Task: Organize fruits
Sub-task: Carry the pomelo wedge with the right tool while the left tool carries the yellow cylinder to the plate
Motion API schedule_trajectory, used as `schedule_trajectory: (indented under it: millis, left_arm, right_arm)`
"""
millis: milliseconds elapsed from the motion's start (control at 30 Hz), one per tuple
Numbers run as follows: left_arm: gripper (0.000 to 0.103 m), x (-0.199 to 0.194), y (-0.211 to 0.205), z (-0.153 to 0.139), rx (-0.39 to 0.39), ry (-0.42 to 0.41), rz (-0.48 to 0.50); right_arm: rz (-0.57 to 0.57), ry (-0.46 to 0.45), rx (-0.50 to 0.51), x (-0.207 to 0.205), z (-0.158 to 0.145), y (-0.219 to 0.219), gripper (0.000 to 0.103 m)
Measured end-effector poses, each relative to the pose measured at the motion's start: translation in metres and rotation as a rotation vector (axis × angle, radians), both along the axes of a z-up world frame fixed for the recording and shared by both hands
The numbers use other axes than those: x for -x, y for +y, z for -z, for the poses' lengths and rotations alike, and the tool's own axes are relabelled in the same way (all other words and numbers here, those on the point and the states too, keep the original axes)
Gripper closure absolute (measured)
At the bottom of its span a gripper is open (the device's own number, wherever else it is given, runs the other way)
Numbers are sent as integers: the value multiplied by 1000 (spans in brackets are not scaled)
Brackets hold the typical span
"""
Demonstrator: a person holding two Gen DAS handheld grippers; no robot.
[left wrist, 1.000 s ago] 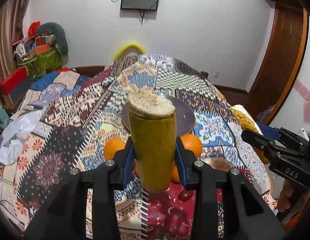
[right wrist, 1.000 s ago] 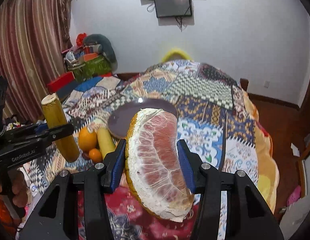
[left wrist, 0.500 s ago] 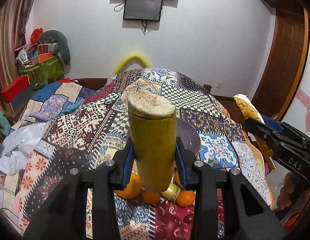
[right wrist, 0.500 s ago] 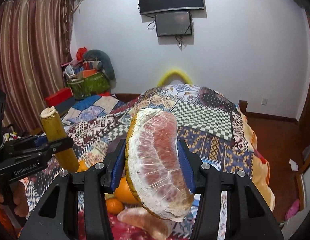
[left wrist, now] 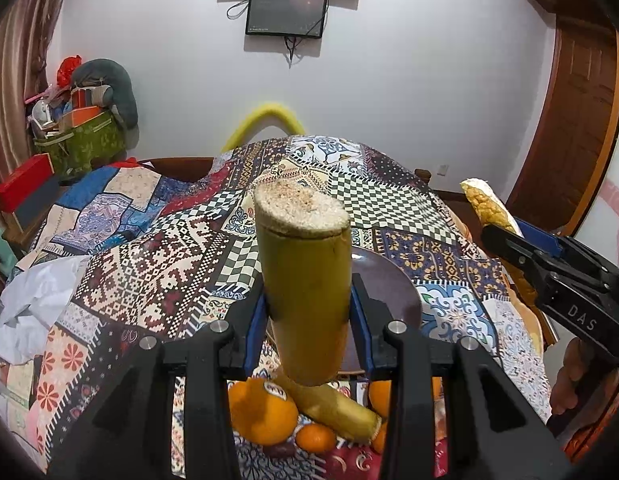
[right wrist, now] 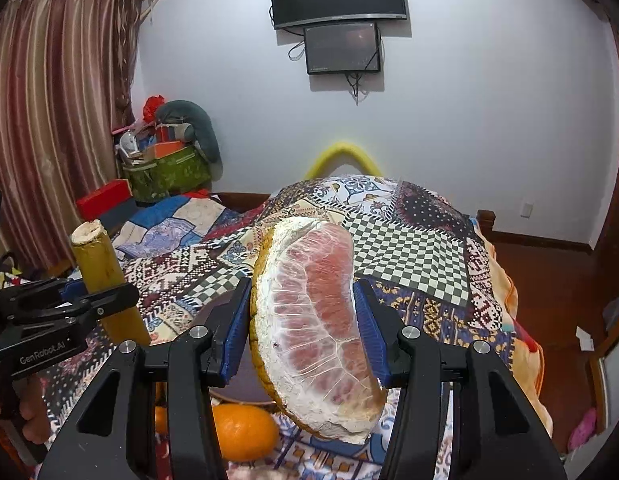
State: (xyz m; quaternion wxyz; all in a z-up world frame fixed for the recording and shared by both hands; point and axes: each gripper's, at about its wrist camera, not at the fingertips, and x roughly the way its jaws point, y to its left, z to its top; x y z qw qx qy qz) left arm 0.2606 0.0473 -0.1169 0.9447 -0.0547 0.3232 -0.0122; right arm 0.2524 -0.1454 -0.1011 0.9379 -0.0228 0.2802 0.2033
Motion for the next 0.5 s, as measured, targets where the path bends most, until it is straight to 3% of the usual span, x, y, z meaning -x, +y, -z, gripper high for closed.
schedule_trajectory:
  millis: [500]
  left_arm:
    - [65, -55, 10, 46, 14, 117, -14]
  right_arm:
    - [-29, 72, 56, -46, 37, 18, 56]
